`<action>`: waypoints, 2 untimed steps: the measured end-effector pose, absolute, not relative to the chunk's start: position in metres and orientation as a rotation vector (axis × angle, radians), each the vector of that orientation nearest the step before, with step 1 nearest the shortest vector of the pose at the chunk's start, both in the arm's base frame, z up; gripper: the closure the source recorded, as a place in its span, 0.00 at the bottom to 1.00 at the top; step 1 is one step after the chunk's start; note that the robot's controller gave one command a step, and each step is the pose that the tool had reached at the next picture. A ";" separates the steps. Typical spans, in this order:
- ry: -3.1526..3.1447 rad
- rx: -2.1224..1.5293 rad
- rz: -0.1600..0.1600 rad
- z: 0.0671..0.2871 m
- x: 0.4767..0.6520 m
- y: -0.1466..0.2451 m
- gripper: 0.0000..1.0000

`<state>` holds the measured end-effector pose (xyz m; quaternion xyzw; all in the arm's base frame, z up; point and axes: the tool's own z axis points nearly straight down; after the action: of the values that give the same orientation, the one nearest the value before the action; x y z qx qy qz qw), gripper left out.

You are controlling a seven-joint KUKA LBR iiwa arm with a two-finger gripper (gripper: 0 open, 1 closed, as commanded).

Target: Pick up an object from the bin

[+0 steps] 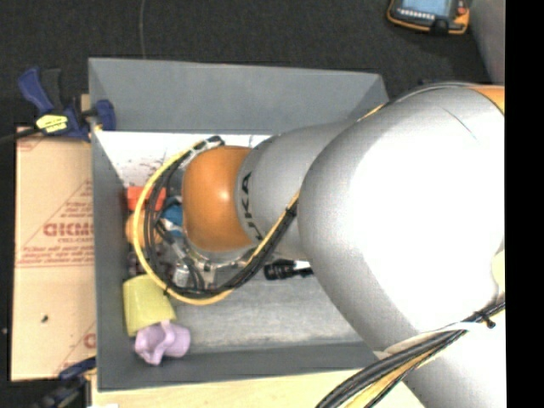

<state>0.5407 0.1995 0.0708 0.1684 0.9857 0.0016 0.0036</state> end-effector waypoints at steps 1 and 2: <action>3.089 0.529 0.005 0.071 0.541 0.199 1.00; 3.088 0.530 0.006 0.074 0.541 0.198 1.00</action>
Offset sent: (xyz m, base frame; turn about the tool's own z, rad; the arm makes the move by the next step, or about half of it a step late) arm 0.0002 -0.0003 0.0078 0.0007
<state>0.5408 0.1985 0.0743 0.1692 0.9856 0.0018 0.0043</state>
